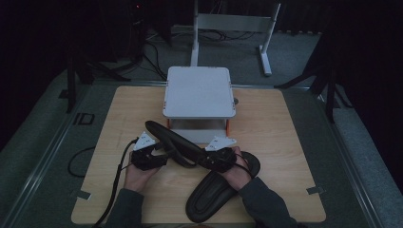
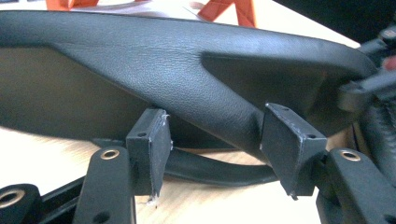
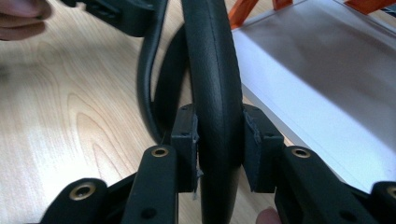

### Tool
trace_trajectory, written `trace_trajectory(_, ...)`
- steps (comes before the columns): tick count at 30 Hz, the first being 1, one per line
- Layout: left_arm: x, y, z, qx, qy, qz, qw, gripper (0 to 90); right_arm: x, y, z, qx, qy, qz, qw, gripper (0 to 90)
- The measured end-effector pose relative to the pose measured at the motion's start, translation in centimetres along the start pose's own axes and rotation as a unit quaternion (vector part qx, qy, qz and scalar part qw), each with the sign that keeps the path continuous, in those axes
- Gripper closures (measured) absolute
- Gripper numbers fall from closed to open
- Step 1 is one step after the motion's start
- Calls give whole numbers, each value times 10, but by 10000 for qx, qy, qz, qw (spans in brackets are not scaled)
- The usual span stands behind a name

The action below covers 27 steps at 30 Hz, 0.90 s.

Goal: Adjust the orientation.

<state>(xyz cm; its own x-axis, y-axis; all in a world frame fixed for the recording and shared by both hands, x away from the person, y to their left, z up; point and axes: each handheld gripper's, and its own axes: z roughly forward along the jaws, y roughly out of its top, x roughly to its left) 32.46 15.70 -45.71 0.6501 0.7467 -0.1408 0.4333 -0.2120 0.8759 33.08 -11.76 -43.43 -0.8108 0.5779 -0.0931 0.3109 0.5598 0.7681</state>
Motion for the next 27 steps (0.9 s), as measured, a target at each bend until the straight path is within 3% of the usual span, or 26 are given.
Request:
trace_trajectory(5, -20, -6, -17, -117, -74, 154, 9998, 447, -4, -2, -1, 47, -74, 44, 10000, 679)
trace_trajectory(10, -41, -14, -36, -140, 95, 414, 9990, 459, -5, -1, 3, 81, 66, 4, 9999, 615)
trace_trajectory(15, -51, -26, -46, -88, 23, 443, 9990, 463, -3, 1, 4, 59, 184, -77, 9998, 544)
trace_trajectory(21, -61, -34, -43, 258, -93, 723, 9970, 474, -3, 2, 9, 52, -92, 7, 9999, 430)
trace_trajectory(27, -65, -30, -47, 18, -89, 786, 9969, 492, -7, 3, 2, -189, -252, 157, 9994, 391)
